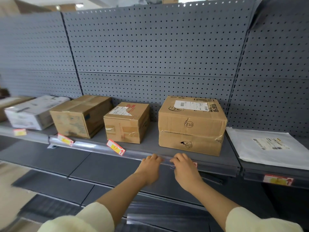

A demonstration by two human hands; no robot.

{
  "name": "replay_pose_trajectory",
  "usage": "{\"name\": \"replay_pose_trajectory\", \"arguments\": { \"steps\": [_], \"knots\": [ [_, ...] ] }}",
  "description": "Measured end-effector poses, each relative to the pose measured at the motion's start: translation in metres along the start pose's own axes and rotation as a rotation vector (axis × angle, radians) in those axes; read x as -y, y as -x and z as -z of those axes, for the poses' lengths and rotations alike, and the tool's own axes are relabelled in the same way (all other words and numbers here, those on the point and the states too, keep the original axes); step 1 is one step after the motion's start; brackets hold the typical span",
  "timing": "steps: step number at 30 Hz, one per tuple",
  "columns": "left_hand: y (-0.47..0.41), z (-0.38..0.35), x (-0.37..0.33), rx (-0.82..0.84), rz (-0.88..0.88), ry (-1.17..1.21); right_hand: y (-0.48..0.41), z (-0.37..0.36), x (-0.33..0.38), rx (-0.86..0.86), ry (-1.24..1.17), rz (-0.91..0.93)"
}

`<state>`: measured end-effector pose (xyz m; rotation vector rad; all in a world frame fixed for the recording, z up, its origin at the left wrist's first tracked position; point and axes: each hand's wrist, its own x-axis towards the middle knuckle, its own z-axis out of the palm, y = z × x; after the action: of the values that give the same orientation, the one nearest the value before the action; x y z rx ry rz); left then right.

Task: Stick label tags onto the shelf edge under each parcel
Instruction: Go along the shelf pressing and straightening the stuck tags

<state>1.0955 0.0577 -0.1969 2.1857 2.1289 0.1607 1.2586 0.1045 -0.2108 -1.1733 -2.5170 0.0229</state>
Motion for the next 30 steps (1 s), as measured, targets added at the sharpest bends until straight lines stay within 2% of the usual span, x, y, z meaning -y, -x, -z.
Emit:
{"name": "replay_pose_trajectory", "arguments": {
  "steps": [7, 11, 17, 21, 24, 30],
  "knots": [
    [0.028, 0.020, 0.082, -0.050, 0.125, 0.015, -0.038, -0.030, 0.076, 0.037, 0.011, 0.090],
    [0.035, 0.030, 0.136, -0.067, 0.146, 0.035, -0.063, -0.049, 0.110, 0.035, -0.025, 0.047],
    [0.026, 0.049, 0.211, -0.168, 0.103, 0.039, -0.111, -0.065, 0.167, 0.002, -0.052, -0.075],
    [0.017, 0.052, 0.244, -0.120, 0.054, 0.076, -0.134, -0.073, 0.190, -0.022, -0.055, -0.183],
    [0.012, 0.047, 0.252, -0.099, -0.001, 0.078, -0.137, -0.078, 0.202, -0.041, -0.044, -0.235],
    [0.006, 0.038, 0.253, -0.159, -0.079, 0.029, -0.144, -0.079, 0.205, -0.096, -0.052, -0.275]
  ]
}}
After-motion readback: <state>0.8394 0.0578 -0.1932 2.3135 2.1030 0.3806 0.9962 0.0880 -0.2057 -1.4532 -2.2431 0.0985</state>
